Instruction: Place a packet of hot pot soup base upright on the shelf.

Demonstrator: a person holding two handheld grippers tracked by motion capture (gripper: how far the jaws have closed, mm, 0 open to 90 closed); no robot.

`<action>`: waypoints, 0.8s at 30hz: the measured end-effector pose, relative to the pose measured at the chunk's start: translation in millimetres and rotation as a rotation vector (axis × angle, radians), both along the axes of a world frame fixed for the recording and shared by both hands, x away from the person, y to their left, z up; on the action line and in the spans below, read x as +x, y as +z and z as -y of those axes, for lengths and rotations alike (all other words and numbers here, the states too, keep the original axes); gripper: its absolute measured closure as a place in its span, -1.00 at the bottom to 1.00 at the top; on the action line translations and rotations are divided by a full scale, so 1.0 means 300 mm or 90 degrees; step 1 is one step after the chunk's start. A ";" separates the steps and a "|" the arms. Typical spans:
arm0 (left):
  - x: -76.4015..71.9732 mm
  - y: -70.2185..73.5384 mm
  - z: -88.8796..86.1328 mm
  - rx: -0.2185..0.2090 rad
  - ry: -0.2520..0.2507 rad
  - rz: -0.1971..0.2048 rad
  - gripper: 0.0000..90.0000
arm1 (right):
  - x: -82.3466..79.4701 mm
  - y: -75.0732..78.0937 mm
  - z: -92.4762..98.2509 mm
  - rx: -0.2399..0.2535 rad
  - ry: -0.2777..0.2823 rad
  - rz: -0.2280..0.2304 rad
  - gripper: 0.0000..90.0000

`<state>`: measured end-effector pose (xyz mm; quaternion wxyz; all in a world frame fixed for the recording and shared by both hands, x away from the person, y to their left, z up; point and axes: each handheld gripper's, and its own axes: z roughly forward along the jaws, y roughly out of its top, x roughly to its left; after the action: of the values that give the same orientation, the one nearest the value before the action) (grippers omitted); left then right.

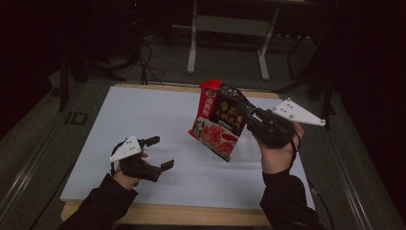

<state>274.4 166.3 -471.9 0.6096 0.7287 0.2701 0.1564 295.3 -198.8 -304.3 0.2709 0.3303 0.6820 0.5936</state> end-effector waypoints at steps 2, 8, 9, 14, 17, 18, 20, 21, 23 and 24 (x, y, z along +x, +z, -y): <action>-0.009 -0.030 0.001 0.005 -0.003 -0.002 -0.95 | 0.008 -0.001 0.001 0.001 -0.023 0.005 0.70; -0.002 -0.074 -0.021 0.034 0.017 -0.009 -0.95 | 0.042 -0.031 0.001 -0.014 -0.104 0.009 0.70; -0.003 -0.075 -0.022 0.037 0.021 -0.006 -0.95 | 0.048 -0.039 0.003 -0.019 -0.116 0.011 0.70; -0.005 -0.078 -0.023 0.030 0.023 -0.008 -0.97 | 0.079 -0.078 0.027 -0.026 -0.164 0.002 0.70; -0.003 -0.079 -0.022 0.021 0.023 -0.015 -0.97 | 0.094 -0.099 0.040 -0.032 -0.186 -0.004 0.70; -0.002 -0.079 -0.020 0.018 0.022 -0.016 -0.97 | 0.099 -0.106 0.043 -0.033 -0.193 -0.007 0.70; -0.001 -0.079 -0.019 0.019 0.021 -0.015 -0.97 | 0.111 -0.122 0.045 -0.040 -0.202 -0.015 0.69; -0.002 -0.080 -0.018 0.018 0.021 -0.016 -0.97 | 0.116 -0.131 0.044 -0.042 -0.205 -0.019 0.69; -0.003 -0.081 -0.016 0.020 0.019 -0.016 -0.97 | 0.131 -0.150 0.041 -0.047 -0.208 -0.028 0.69; -0.003 -0.082 -0.015 0.023 0.018 -0.015 -0.97 | 0.139 -0.161 0.040 -0.044 -0.207 -0.032 0.69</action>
<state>273.5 171.0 -496.5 0.5905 0.7375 0.2851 0.1613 336.8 -210.7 -352.7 0.3573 0.4420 0.6461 0.5095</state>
